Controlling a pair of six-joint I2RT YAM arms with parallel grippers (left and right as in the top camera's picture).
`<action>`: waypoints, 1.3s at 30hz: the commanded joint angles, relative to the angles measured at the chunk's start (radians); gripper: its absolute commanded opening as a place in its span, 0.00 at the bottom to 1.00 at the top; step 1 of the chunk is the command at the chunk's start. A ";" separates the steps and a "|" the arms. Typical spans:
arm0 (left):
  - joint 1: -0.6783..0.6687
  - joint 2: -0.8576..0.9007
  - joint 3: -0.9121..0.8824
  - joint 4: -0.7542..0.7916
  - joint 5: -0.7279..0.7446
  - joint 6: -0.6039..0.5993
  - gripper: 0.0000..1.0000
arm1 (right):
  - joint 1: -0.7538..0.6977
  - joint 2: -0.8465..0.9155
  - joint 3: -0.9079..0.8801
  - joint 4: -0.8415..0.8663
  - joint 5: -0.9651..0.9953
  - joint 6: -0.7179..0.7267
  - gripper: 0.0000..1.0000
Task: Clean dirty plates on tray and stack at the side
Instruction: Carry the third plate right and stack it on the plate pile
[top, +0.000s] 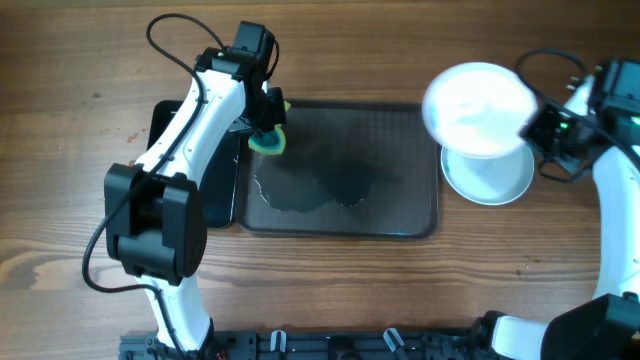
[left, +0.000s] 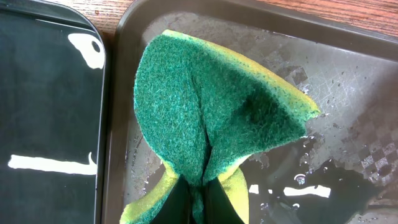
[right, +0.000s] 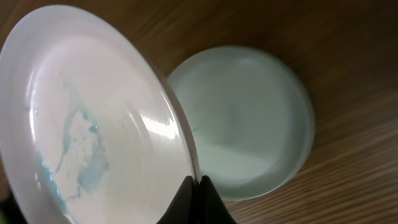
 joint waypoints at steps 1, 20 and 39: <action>0.002 -0.027 0.010 0.000 -0.013 -0.013 0.04 | -0.089 -0.024 -0.104 0.042 0.158 0.050 0.04; 0.003 -0.032 0.061 -0.083 -0.013 -0.005 0.04 | -0.108 -0.019 -0.311 0.172 -0.073 -0.162 0.38; 0.304 -0.044 -0.258 0.005 -0.100 0.041 0.04 | 0.232 -0.027 -0.106 0.087 -0.123 -0.237 0.40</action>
